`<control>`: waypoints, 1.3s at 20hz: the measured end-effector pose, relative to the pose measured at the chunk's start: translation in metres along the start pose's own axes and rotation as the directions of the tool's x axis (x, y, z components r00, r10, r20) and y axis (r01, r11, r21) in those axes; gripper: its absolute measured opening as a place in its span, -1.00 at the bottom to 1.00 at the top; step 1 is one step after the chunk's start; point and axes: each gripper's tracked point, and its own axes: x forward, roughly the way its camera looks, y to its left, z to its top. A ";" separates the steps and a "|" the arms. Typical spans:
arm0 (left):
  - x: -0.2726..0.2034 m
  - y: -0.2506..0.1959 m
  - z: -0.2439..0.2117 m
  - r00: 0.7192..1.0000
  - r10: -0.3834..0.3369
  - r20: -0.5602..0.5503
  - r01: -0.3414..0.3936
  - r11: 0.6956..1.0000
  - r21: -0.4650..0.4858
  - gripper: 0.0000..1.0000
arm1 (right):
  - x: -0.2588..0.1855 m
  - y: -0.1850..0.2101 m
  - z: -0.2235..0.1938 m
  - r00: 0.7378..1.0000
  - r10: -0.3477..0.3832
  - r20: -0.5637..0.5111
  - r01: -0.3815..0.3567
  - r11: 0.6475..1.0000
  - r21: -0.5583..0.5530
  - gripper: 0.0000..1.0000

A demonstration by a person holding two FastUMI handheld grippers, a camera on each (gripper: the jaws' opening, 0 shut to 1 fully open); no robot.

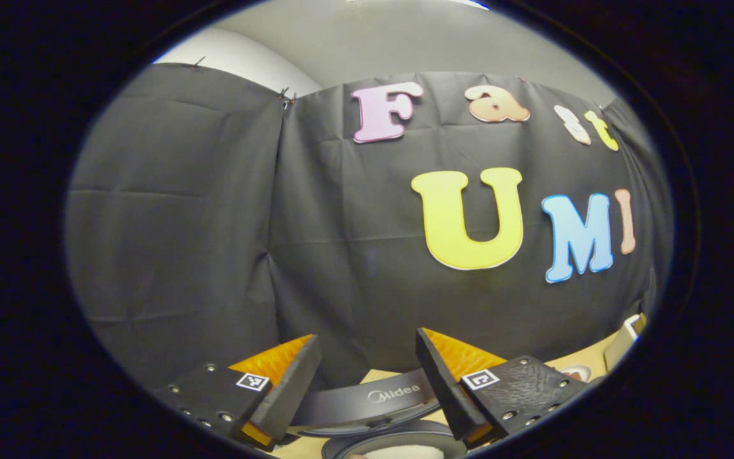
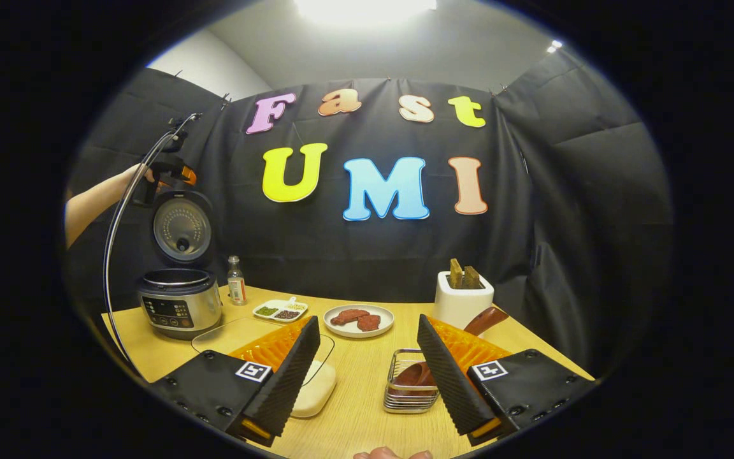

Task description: Close the left gripper, press the button to open the rice cooker; take a wooden spoon from the chopstick holder with the right hand, scoop a spoonful of rice and pour it into the rice cooker, then put the wooden spoon back into the chopstick holder.

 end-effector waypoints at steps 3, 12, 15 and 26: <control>0.019 0.003 -0.012 0.999 0.036 -0.012 -0.036 0.999 0.021 0.84 | 0.001 0.002 -0.001 1.000 0.010 0.003 -0.010 1.000 0.012 0.86; -0.020 -0.012 -0.045 0.992 -0.021 -0.124 0.003 0.990 -0.140 0.92 | 0.003 0.006 -0.011 0.999 0.044 -0.015 -0.043 0.998 0.039 0.96; -0.054 -0.030 -0.066 0.981 -0.064 -0.184 0.036 0.988 -0.151 0.93 | 0.001 0.015 -0.013 0.996 0.088 -0.023 -0.086 0.993 0.076 0.96; -0.144 -0.082 -0.181 0.922 -0.144 -0.360 0.092 0.983 -0.158 0.92 | -0.019 0.017 -0.023 0.984 0.175 -0.035 -0.164 0.966 0.202 0.95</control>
